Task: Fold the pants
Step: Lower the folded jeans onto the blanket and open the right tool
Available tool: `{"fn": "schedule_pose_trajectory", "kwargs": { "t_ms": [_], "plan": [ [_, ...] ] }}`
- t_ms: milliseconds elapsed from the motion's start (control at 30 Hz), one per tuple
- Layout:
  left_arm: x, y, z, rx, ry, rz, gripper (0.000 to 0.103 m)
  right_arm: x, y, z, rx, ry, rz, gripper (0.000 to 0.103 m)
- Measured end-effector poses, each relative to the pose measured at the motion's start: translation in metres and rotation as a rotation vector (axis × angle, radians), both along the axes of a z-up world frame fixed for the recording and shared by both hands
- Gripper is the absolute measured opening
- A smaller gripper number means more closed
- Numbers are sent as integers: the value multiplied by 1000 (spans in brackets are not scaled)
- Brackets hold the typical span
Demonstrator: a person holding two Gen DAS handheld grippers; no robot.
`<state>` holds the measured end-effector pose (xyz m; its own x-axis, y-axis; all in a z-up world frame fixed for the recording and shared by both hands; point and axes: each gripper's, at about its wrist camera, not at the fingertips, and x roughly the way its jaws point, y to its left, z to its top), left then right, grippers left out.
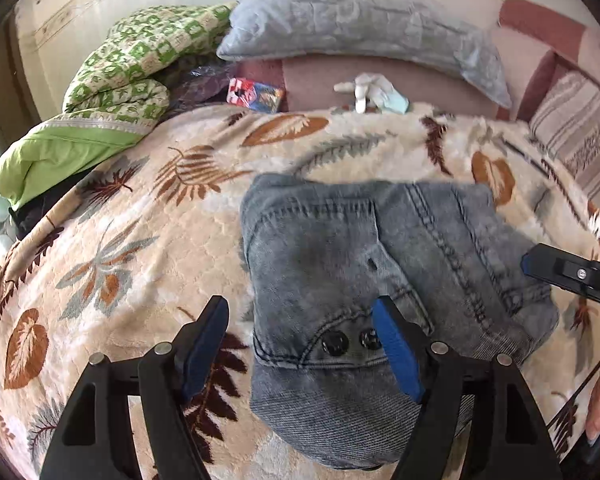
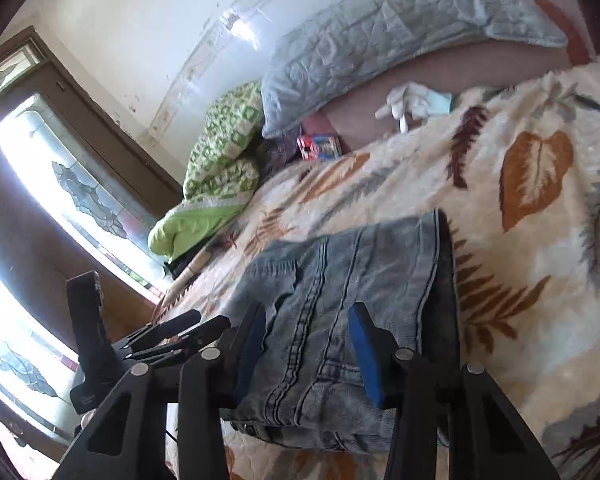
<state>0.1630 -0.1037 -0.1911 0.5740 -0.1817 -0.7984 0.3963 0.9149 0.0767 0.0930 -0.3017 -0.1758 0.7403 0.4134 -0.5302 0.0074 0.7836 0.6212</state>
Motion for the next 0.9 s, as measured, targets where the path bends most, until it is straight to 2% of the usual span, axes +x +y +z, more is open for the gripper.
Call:
{"fn": "schedule_pose_trajectory", "kwargs": {
  "t_ms": [33,67,100,133,200,400,567,600,633,700,767,900],
  "plan": [
    [1,-4,-11,38,22,-5,79,8,3,-16,9,75,6,45],
    [3,-4,-21,46,41,-7,81,17,2,-35,32,160,13,43],
    [5,-3,-27,38,67,-5,88,22,-1,-54,71,237,7,37],
    [7,1,-28,16,83,8,88,22,-6,-66,118,256,-14,31],
    [8,8,-20,-35,104,16,88,19,-14,-63,169,243,-16,30],
    [-12,33,20,-105,-62,81,88,-14,-14,-13,56,92,-43,30],
    [-31,54,47,-121,-160,159,91,-56,-1,39,-176,-87,-93,31],
    [-35,57,53,-116,-182,179,91,-67,3,45,-207,-120,-104,36],
    [-38,60,58,-111,-204,194,92,-78,7,50,-229,-151,-121,50],
    [-46,66,67,-108,-247,219,92,-100,11,55,-253,-203,-176,68],
    [-56,73,76,-115,-295,242,93,-117,18,58,-286,-230,-204,68],
    [-81,84,88,-115,-407,289,102,-138,29,63,-352,-272,-255,68]
  ]
}}
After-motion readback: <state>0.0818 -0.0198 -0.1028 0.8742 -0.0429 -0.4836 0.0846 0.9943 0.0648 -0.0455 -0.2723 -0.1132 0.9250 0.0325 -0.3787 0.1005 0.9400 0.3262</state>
